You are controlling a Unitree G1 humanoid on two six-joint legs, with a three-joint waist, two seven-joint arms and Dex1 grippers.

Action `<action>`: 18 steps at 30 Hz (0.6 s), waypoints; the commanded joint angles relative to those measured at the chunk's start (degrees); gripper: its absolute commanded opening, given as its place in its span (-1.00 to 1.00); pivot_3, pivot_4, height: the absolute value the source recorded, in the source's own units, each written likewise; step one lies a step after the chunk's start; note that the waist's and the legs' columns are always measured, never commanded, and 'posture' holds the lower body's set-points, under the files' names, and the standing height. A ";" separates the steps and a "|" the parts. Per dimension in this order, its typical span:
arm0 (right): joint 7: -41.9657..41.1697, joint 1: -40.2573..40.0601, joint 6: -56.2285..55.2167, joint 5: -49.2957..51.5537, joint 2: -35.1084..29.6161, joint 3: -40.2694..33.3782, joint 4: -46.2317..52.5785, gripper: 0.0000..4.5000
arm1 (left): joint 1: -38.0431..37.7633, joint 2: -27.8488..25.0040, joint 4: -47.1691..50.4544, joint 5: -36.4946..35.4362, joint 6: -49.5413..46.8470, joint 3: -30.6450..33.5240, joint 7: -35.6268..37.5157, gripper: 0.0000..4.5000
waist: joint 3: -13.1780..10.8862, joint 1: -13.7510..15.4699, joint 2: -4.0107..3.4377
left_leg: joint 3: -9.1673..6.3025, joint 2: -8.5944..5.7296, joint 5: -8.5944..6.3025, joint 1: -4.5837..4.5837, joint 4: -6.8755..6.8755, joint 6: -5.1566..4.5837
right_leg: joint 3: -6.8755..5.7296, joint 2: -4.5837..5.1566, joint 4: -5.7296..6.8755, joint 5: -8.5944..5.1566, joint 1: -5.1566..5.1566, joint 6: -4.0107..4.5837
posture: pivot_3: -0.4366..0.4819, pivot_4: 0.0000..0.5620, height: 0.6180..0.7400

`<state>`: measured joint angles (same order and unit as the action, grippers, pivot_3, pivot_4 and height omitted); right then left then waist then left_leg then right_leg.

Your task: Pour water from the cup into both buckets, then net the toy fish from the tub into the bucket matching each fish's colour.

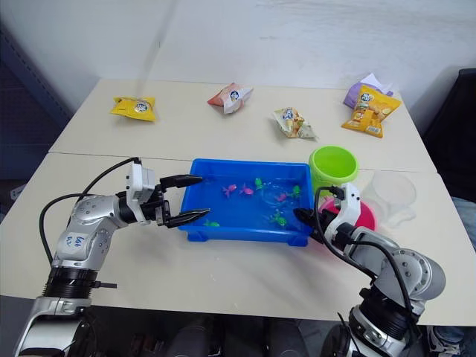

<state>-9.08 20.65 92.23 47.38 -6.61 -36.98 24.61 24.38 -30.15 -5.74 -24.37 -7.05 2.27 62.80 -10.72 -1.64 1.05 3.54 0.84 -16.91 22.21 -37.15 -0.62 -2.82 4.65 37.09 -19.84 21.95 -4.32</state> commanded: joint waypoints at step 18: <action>-2.83 -0.37 -4.96 18.18 -23.51 4.36 4.29 -1.00 | -0.19 0.31 -3.07 -0.14 4.11 0.38 2.34 0.98 | 0.00 0.10 0.00 | -0.01 0.00 -0.13 0.06 -0.01 -0.27 | 0.00 0.02 -0.17 0.00 0.02 0.00 | -0.05 -0.47 0.97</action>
<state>-10.16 20.46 89.21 64.77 -28.62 -32.86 26.97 23.97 -29.99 -9.62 -24.34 -3.96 2.20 64.79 -10.72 -1.54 1.05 3.53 0.84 -17.05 22.28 -37.16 -0.89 -2.83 4.68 36.91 -19.84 21.97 -4.32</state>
